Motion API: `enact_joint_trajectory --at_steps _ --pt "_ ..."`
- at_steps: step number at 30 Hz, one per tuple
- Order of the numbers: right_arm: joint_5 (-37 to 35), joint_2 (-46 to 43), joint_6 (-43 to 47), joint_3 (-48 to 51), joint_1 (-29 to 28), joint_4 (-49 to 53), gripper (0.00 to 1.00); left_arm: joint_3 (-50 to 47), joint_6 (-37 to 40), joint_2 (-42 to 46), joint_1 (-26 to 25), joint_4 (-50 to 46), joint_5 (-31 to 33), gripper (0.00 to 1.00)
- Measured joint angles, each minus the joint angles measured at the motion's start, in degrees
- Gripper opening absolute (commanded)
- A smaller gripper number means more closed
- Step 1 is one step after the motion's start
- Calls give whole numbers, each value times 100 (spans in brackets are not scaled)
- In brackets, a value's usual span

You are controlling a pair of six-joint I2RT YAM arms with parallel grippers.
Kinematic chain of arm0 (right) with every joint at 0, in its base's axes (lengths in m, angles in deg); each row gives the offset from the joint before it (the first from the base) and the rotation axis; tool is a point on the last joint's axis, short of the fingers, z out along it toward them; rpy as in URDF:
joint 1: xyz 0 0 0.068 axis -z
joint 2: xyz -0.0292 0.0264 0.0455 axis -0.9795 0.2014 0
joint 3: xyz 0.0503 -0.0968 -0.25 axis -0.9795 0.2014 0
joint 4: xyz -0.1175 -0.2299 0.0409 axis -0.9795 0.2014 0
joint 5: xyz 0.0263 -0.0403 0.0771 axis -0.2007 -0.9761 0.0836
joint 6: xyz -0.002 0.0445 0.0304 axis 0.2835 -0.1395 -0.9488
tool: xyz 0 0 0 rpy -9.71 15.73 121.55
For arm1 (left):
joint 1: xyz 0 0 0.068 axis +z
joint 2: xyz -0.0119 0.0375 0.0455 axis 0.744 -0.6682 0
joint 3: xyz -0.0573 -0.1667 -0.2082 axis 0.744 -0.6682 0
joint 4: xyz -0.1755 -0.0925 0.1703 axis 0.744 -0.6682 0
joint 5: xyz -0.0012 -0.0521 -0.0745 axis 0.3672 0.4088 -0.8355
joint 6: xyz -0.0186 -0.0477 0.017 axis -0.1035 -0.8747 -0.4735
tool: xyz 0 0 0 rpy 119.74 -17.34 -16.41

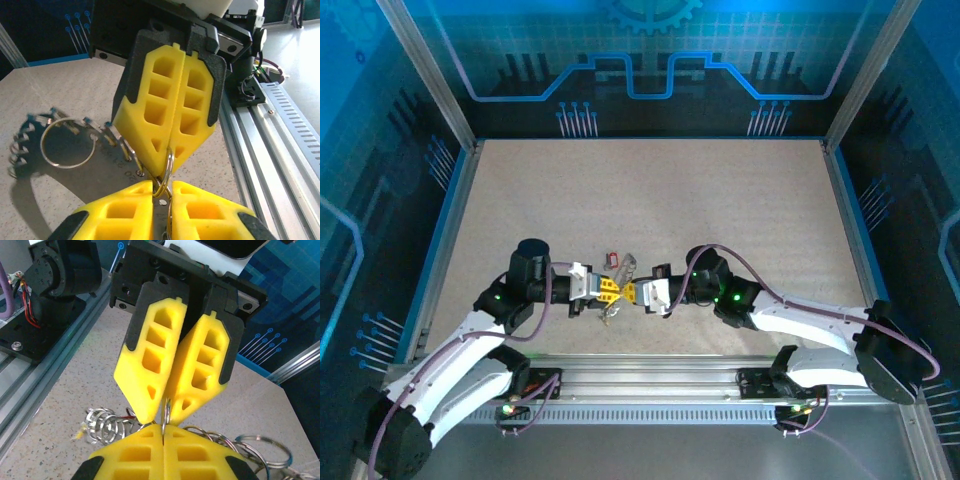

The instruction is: Put the keys on the keyring

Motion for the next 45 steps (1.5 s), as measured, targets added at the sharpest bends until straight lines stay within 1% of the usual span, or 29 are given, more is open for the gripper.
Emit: enact_joint_trajectory --at_steps 9,20,21,22,23,24,26,29,32,34,36,40,45 --pt "-66 0 17 0 28 111 0 2 55 -17 -153 -17 337 1" --pt "-66 33 -74 -2 125 205 0 37 162 -133 -271 4 638 0" --pt "-61 35 -74 -2 146 219 0 39 151 -157 -273 22 638 9" --pt "-61 33 -74 -2 155 240 0 39 149 -188 -273 48 643 24" --pt "-63 35 -74 -4 173 247 0 42 122 -216 -280 72 643 29" --pt "-74 35 -74 -17 177 260 0 44 76 -251 -304 118 636 31" --pt "-109 26 -70 -24 199 297 0 55 -4 -271 -356 203 636 33" --pt "-214 -39 4 -24 254 522 0 92 -177 -264 -380 372 654 32" --pt "-254 -238 109 -39 343 988 0 116 -291 -240 -382 466 640 27" --pt "-254 -365 146 -120 444 1338 0 120 -289 -234 -382 522 619 21" --pt "-254 -422 149 -219 507 1569 0 120 -258 -236 -389 540 599 19" --pt "-251 -483 144 -262 527 1740 0 229 7 -352 -501 487 597 20" --pt "-256 -483 144 -262 527 1764 0 391 365 -549 -774 459 774 26"
